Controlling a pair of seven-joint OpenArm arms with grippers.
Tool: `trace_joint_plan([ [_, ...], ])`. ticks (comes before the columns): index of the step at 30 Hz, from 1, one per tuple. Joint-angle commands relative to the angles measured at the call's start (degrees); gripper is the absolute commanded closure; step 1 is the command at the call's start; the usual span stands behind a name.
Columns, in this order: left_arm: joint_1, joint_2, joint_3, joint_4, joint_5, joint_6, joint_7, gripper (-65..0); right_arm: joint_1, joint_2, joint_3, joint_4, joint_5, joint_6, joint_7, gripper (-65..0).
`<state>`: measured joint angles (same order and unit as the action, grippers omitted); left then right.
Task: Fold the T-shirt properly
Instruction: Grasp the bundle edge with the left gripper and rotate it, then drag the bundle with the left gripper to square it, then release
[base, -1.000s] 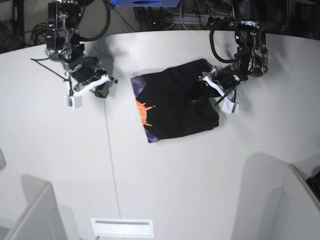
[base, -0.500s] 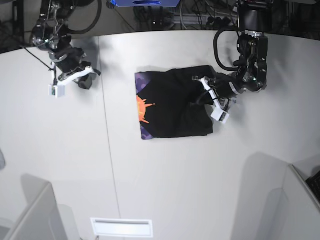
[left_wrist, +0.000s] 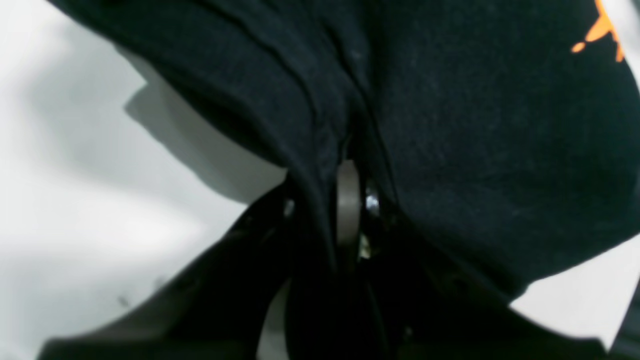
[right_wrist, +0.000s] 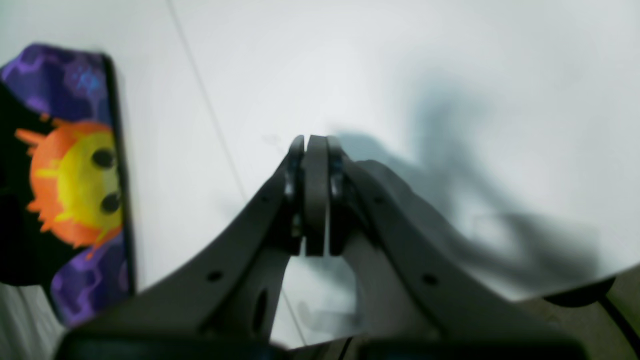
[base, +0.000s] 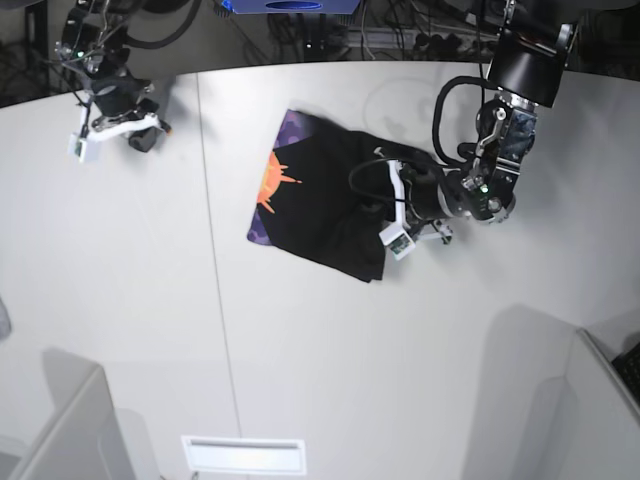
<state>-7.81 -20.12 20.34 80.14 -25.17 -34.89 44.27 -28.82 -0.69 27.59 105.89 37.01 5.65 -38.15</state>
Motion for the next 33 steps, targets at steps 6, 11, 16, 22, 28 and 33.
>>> trace_joint_plan([
  [6,-7.2,-1.6,9.6,-0.3,8.3,-5.1,3.2,0.0,0.0,0.5,3.0,-0.2,0.1,0.5,1.0,0.0],
  [11,-11.2,-1.3,15.8,-0.5,12.5,-5.1,3.2,0.0,-0.7,0.3,3.7,-0.3,0.1,0.5,1.0,0.0],
  [16,-14.9,-0.8,23.7,-0.6,17.6,-5.1,-0.5,0.0,-1.5,-1.7,3.7,-0.2,0.1,0.5,2.6,0.0],
  [22,-17.4,0.6,28.8,-3.6,19.0,-5.1,-4.9,0.0,-2.4,-3.7,3.6,-0.5,0.1,0.5,4.9,0.0],
  [28,-20.2,1.8,35.9,-4.1,19.1,-5.1,-11.0,0.0,-2.4,-3.7,3.6,-0.5,0.1,0.5,4.9,0.0],
  [33,-23.1,2.7,42.3,-4.1,19.1,-5.1,-11.9,0.0,-2.3,-3.7,3.6,-0.5,0.1,0.5,5.0,0.0],
])
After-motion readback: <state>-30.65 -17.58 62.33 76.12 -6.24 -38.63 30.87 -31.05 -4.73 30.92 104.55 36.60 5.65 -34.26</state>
